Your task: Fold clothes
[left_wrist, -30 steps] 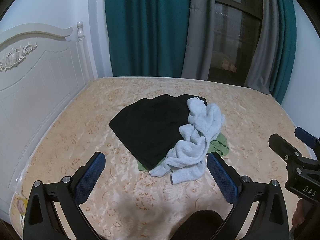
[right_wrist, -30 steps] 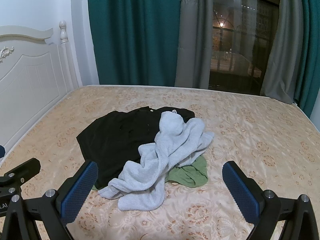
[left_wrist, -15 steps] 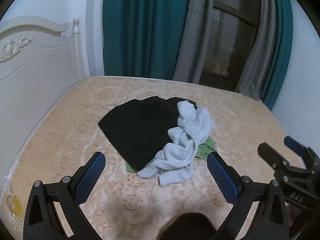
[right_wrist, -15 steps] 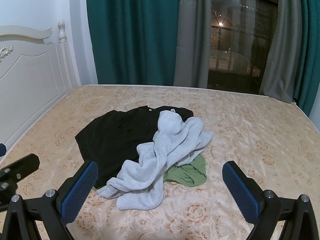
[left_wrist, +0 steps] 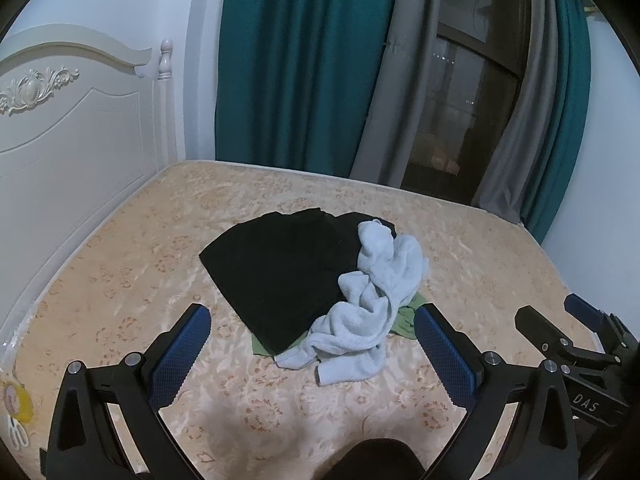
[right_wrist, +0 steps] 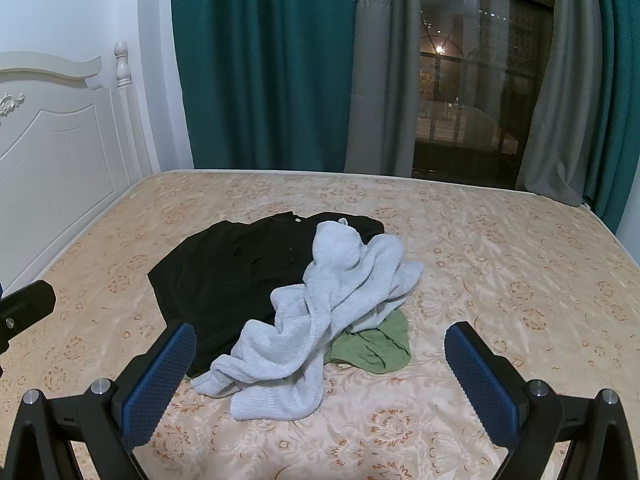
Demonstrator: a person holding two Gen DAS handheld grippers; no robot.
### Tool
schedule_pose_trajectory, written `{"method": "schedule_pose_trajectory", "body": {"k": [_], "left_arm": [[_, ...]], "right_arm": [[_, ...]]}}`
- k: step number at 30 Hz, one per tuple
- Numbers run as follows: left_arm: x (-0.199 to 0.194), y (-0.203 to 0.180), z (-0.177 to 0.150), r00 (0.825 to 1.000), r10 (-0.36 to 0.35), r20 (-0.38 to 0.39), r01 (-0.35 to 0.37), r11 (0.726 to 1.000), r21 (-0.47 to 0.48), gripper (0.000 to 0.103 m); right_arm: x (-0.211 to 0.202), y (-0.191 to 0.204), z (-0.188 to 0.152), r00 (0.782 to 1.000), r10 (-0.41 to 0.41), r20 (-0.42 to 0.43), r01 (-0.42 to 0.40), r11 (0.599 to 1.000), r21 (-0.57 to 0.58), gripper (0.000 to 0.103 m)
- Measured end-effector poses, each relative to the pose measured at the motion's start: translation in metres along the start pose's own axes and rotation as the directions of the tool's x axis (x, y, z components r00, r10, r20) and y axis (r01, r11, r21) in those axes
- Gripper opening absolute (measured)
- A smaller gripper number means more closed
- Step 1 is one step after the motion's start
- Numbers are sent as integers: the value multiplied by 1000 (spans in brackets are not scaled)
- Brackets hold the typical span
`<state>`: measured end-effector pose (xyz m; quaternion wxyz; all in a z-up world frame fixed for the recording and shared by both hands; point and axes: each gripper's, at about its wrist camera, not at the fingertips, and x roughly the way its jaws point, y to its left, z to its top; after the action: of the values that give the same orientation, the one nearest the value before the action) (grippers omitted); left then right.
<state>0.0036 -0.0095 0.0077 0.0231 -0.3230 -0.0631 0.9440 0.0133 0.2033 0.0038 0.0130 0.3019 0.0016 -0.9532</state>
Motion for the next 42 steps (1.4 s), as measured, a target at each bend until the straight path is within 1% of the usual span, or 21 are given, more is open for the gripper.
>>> {"method": "schedule_pose_trajectory", "body": {"k": [10,16,21,24,27,29,31,35,39,42], "left_arm": [[-2,2,-2,1000,-27,3,27,1000,3,103],[3,1,-4,1000,-11,-15,12,1000,14,103],[11,2,-7,1000,1,-28,-1,1000,4,103],[20,5,-8,999,11,-51,-11,1000,-1,103],[30,8,-9,997,0,-77,-1,1000,-11,103],[37,11,-9,995,-34,-99,32,999,-27,103],[42,14,-10,994,-58,-94,55,998,-39,103],[58,15,-11,993,-46,-108,43,998,-37,103],[79,20,-12,991,-35,-132,30,999,-44,103],[101,23,-15,986,-42,-163,35,998,-48,103]], "right_arm": [[-3,3,-1,1000,-3,6,3,1000,-14,103],[-2,4,-1,1000,-6,2,6,1000,-14,103],[0,5,-1,1000,-4,-3,4,1000,-15,103],[3,4,-1,1000,-6,-6,6,1000,-16,103],[9,4,-1,1000,-7,-13,6,1000,-13,103],[13,4,-2,1000,-10,-19,10,1000,-15,103],[17,5,-3,1000,-17,-14,17,1000,-17,103],[28,3,-2,1000,-15,-19,15,1000,-13,103],[48,-2,-3,998,9,-62,-9,1000,7,103],[68,-4,-7,995,12,-102,-11,1000,11,102]]}}
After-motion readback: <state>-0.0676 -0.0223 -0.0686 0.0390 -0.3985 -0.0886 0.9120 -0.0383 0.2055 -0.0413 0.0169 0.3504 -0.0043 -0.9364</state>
